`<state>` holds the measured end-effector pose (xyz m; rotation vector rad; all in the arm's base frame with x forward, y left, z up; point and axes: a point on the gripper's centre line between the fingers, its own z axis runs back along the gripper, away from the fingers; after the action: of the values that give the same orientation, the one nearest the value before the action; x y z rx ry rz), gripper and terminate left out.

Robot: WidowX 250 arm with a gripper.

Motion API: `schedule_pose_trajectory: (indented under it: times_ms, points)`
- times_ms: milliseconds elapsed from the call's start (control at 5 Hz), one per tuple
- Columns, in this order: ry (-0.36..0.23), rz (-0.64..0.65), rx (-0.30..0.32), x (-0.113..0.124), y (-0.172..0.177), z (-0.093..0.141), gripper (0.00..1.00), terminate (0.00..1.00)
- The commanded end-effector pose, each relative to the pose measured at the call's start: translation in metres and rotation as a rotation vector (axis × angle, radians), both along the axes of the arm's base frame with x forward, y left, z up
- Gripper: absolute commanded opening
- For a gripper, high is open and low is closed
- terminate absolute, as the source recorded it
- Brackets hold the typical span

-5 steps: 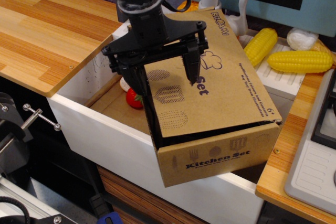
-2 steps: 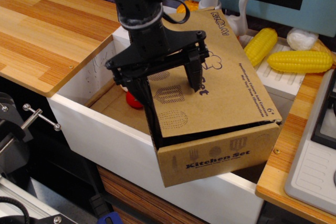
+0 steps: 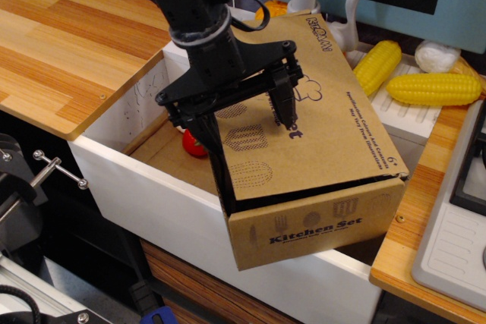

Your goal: Open brown1fbox flap

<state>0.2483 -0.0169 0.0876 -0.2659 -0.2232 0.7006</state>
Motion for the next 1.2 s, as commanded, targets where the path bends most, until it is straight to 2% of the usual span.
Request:
schedule_pose_trajectory:
  times_ms: [0, 400, 600, 800, 1000]
  points:
    - [-0.134, -0.020, 0.057, 0.024, -0.027, 0.050, 1.00, 0.00]
    - [-0.190, -0.028, 0.175, 0.030, -0.051, 0.087, 1.00, 0.00]
    - [-0.262, -0.088, 0.251, 0.039, -0.069, 0.101, 1.00, 0.00]
    - [-0.295, -0.139, 0.312, 0.048, -0.095, 0.112, 1.00, 0.00]
    - [-0.314, -0.173, 0.311, 0.061, -0.113, 0.111, 1.00, 0.00]
